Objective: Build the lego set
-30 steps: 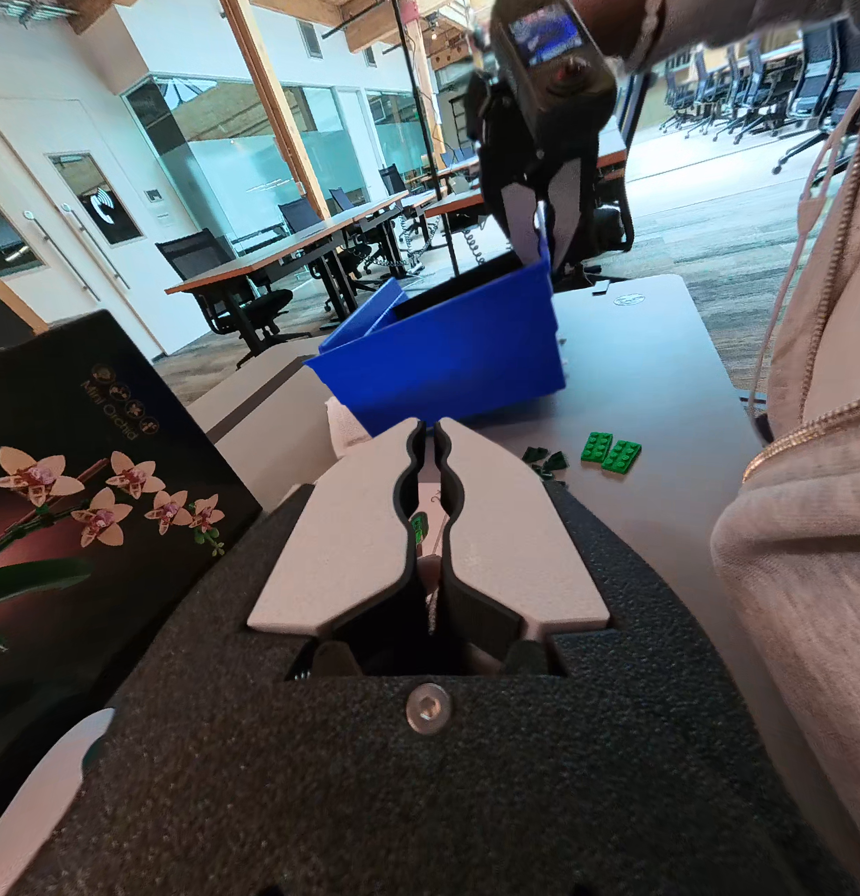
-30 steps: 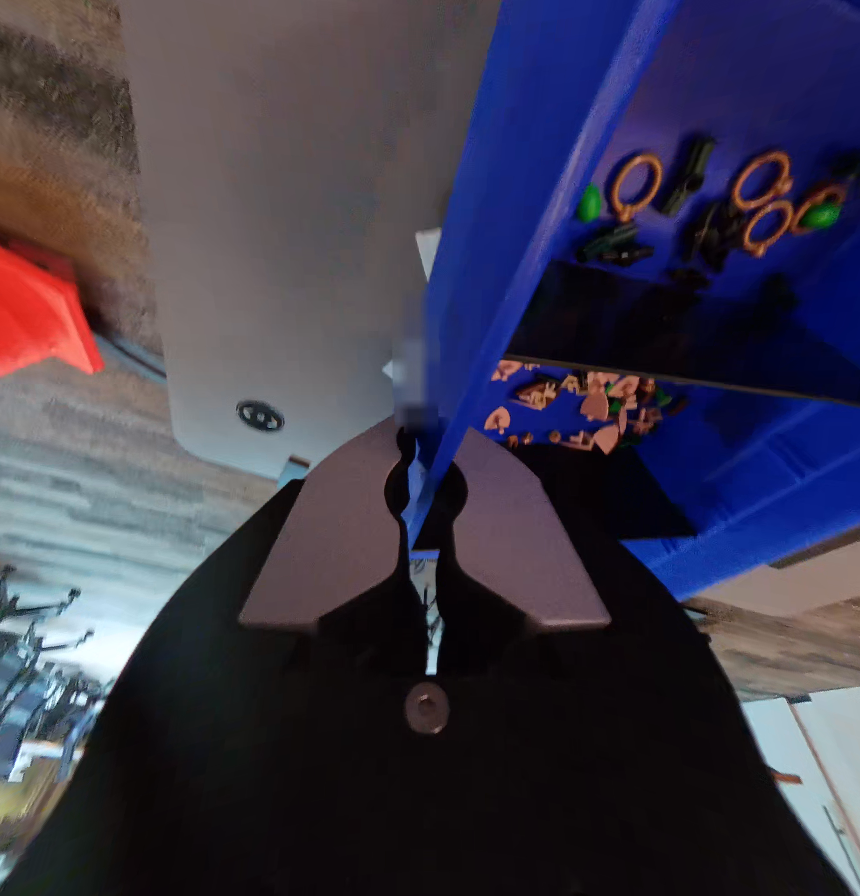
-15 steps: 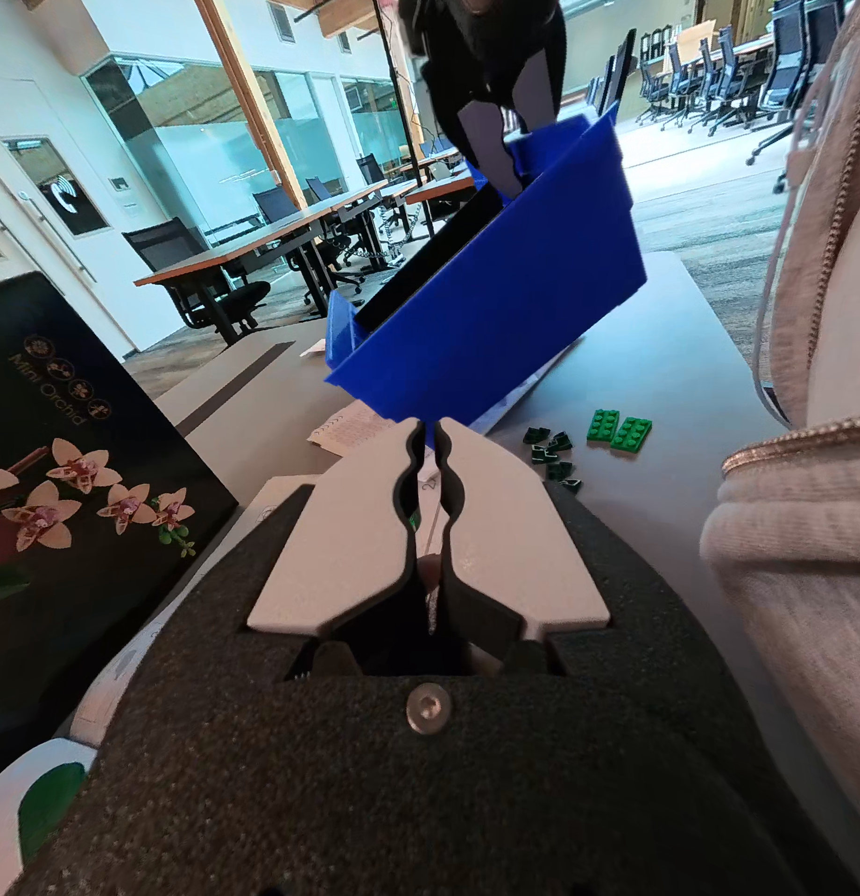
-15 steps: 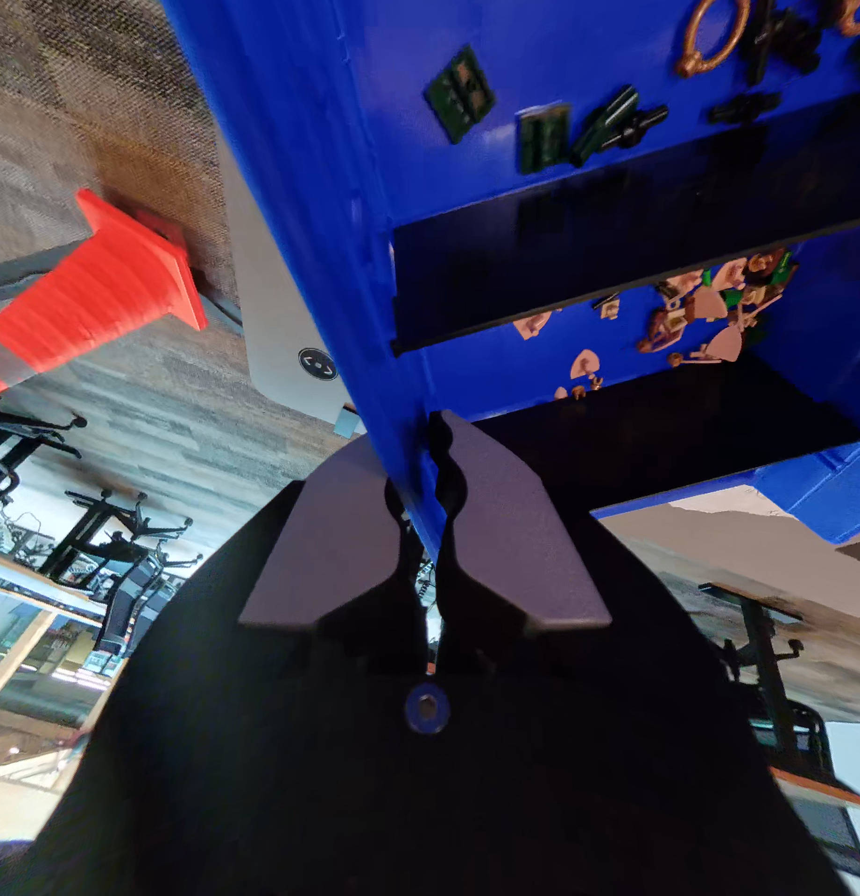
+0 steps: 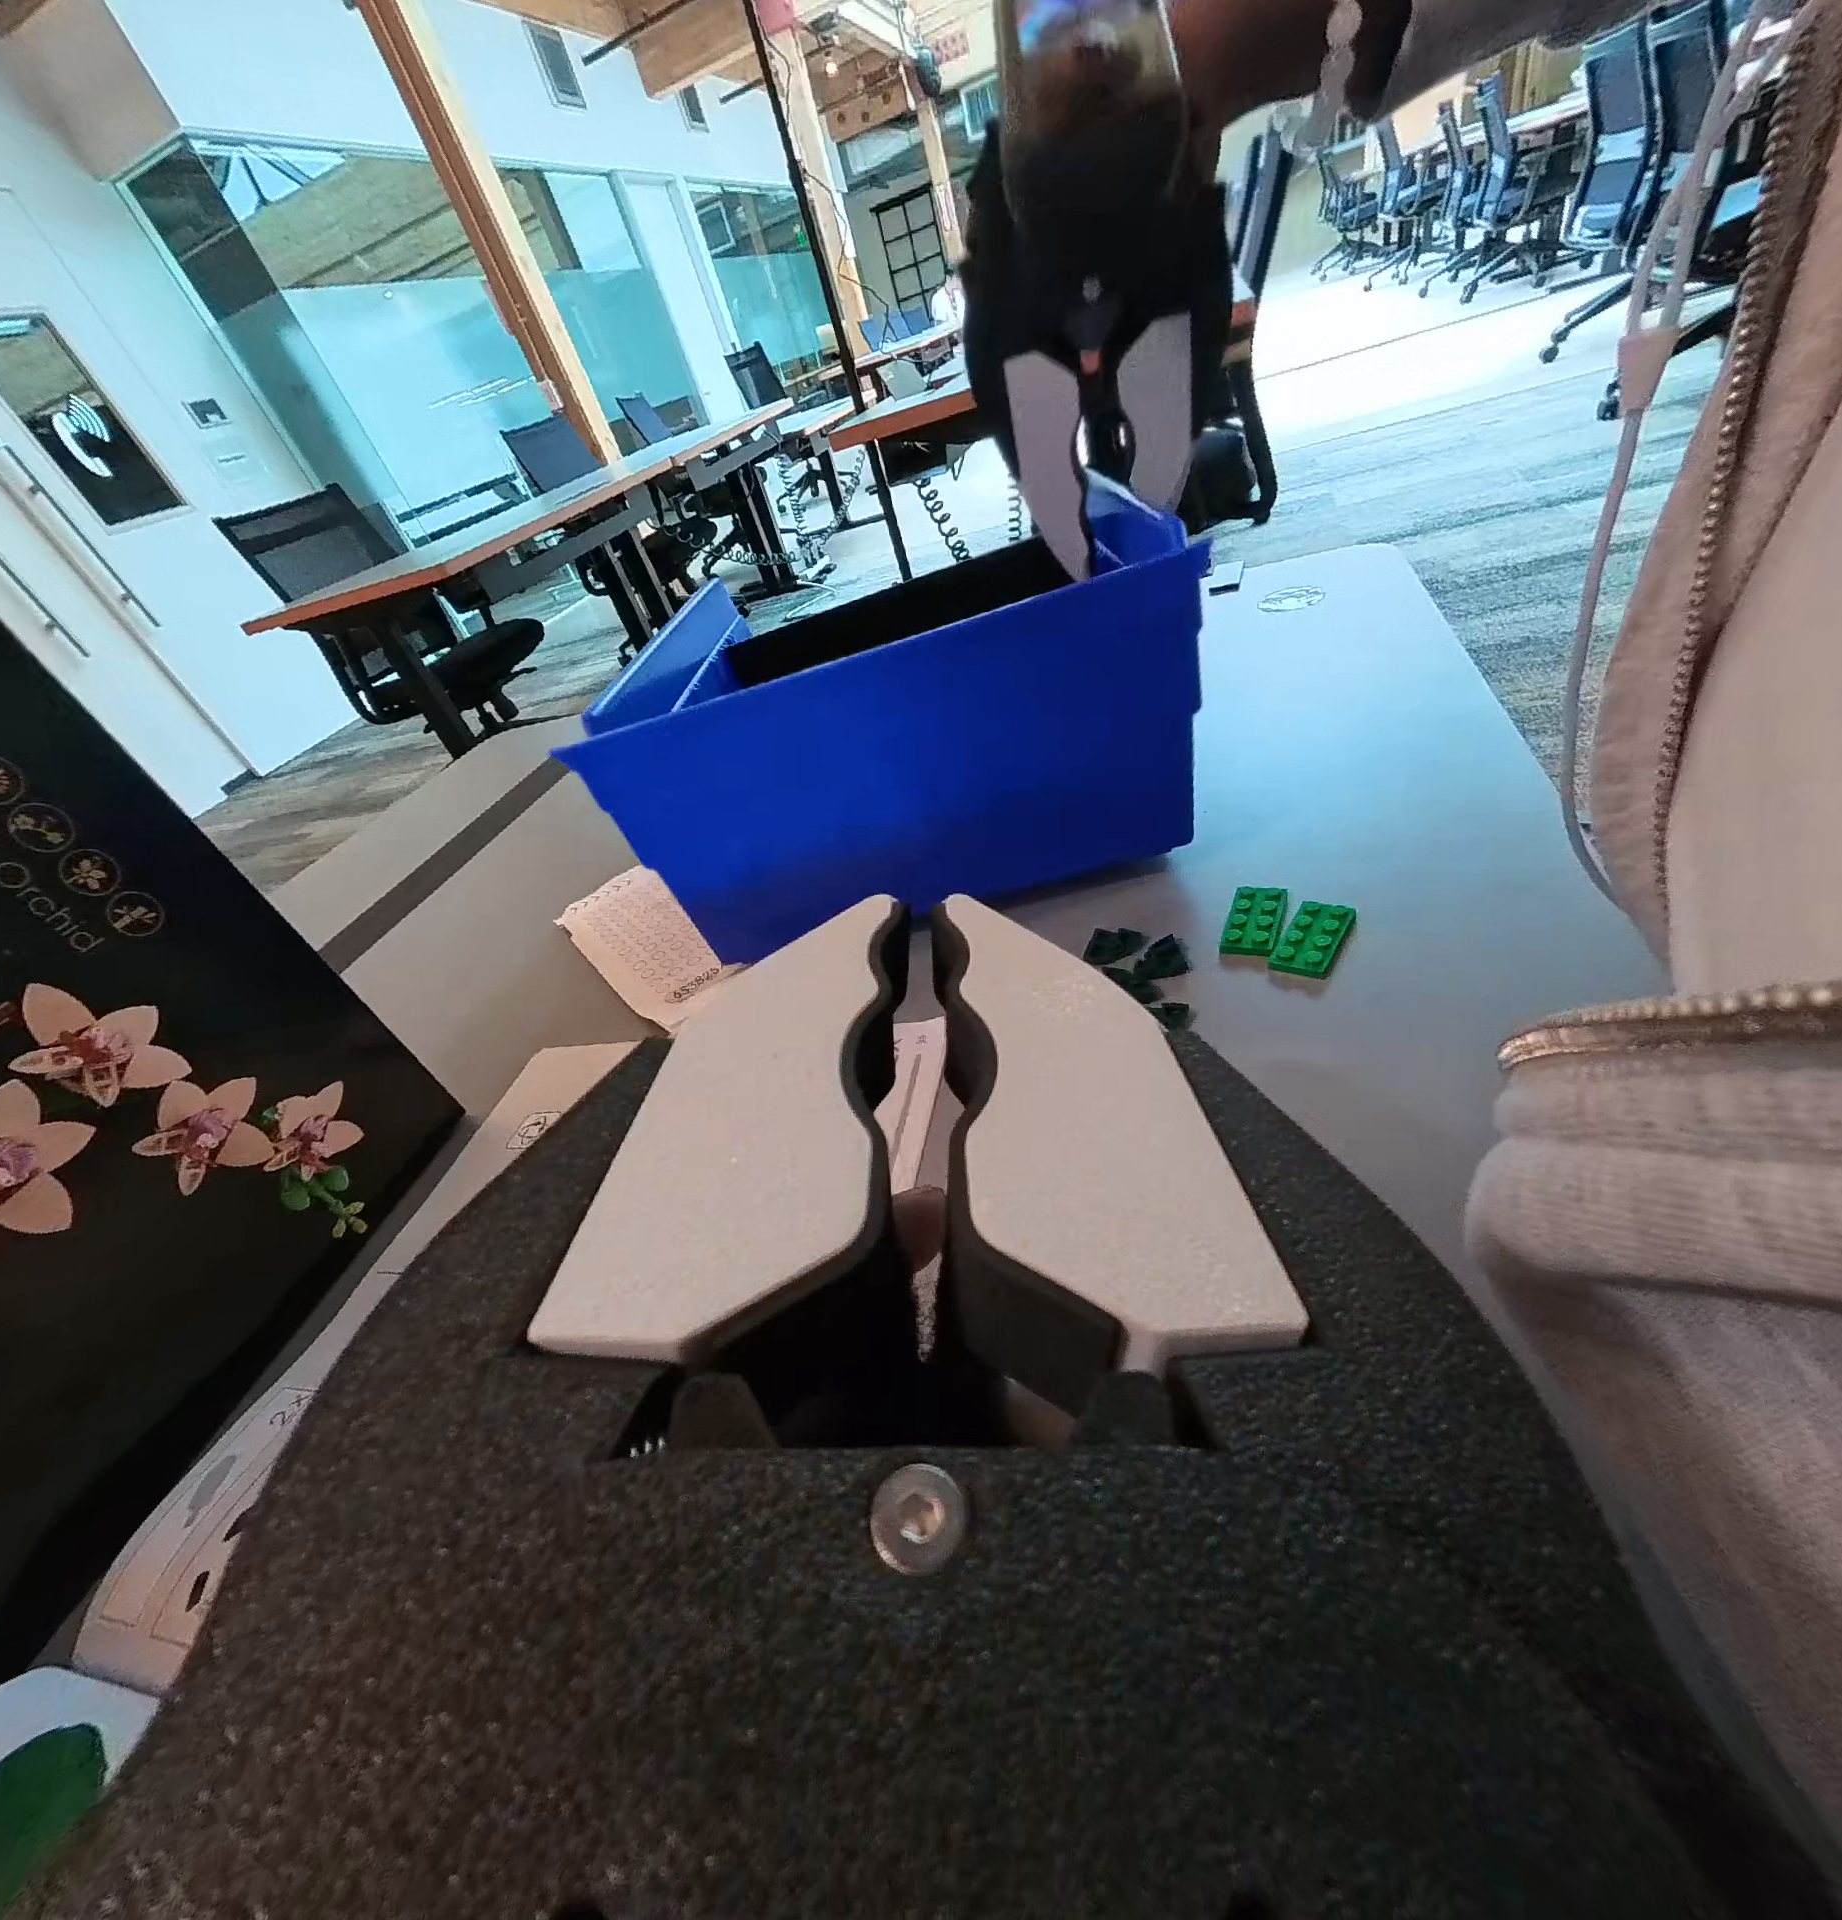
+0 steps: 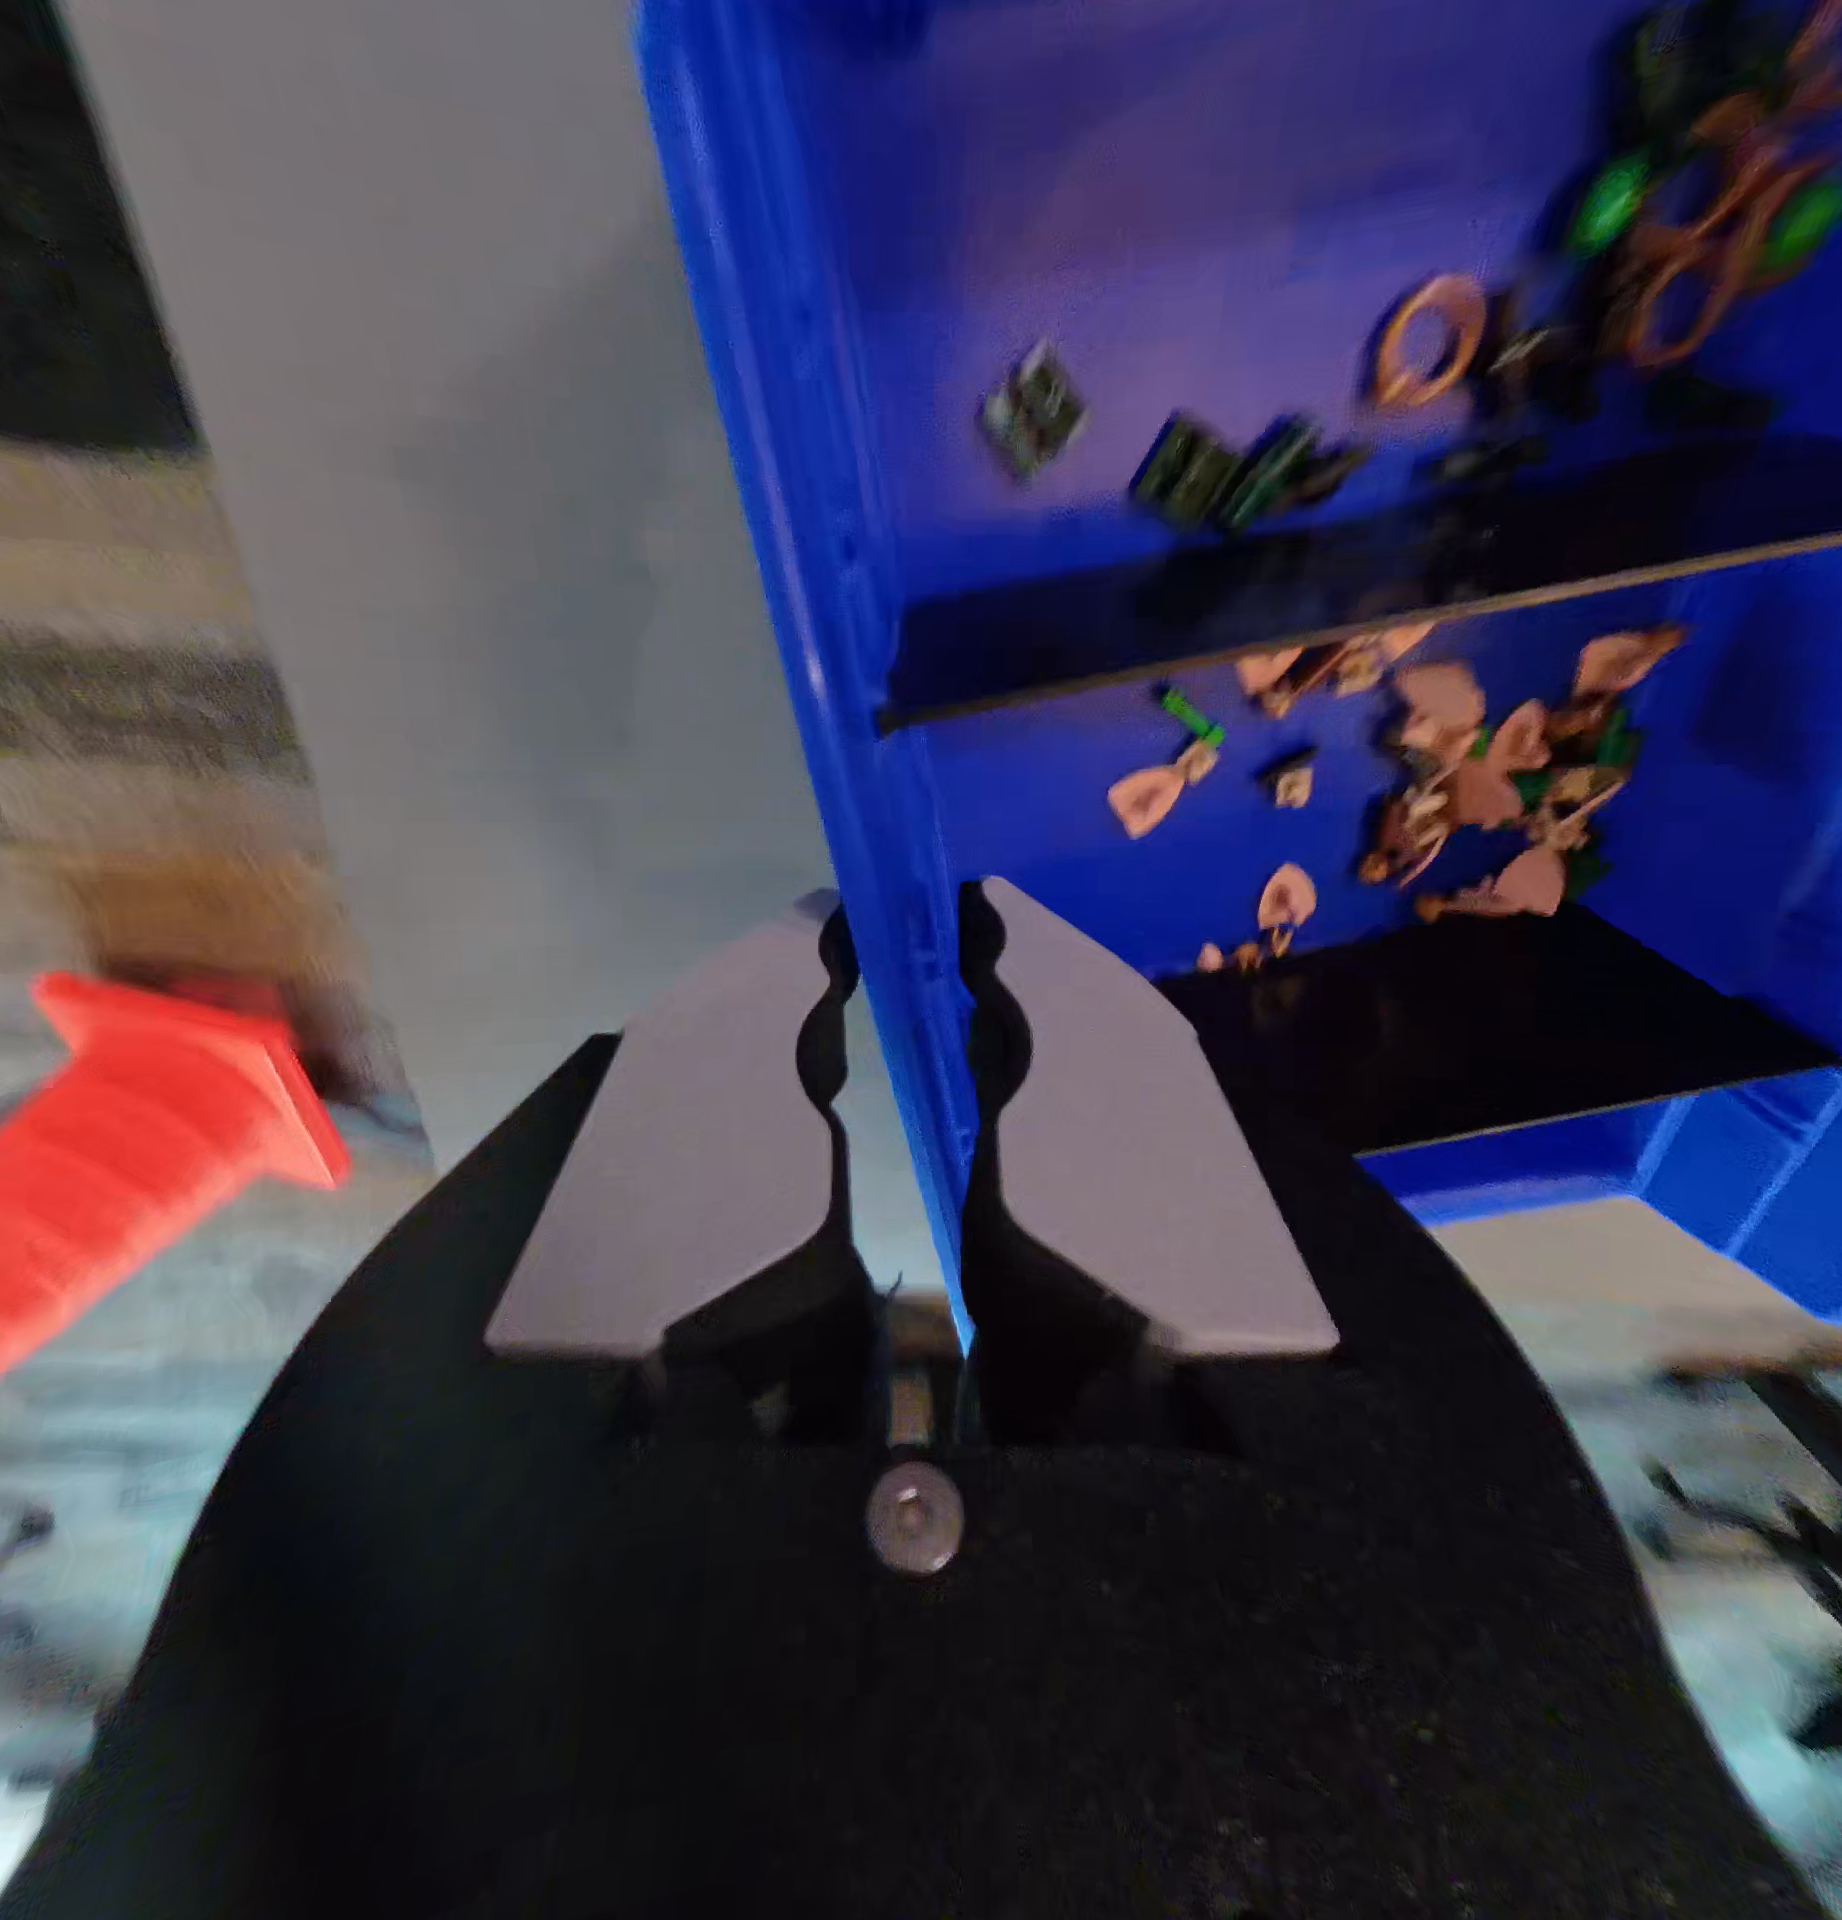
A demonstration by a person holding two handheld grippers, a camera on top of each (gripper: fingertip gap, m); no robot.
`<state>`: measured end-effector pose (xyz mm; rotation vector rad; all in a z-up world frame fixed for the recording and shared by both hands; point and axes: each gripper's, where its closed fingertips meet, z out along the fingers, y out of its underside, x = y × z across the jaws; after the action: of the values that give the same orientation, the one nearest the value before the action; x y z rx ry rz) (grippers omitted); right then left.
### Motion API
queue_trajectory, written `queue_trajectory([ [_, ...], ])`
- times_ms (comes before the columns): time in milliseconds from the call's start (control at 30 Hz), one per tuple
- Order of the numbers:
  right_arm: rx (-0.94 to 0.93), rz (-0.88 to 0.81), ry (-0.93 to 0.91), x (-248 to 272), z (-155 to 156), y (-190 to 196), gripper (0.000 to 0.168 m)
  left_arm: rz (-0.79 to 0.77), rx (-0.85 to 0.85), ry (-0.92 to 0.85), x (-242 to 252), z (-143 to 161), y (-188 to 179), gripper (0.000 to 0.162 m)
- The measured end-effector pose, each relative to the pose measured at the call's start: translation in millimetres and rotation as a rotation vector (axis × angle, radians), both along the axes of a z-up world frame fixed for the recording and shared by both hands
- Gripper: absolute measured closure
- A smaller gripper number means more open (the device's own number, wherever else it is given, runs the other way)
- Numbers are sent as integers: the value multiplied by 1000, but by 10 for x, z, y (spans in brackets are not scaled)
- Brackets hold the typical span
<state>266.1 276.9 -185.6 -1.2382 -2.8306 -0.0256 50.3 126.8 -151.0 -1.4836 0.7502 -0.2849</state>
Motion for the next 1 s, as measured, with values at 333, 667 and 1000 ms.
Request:
queue_trajectory([
  [333,-402,83,-214,-288,262,-443,118,34,40,-19,-77,31,6,159],
  [667,-287,277,143,-1140,57,-371,132,44,83,-34,-130,91,-14,159],
  [1000,-46,557,-189,-942,-614,-253,131,66,108,29,-138,83,-4,159],
])
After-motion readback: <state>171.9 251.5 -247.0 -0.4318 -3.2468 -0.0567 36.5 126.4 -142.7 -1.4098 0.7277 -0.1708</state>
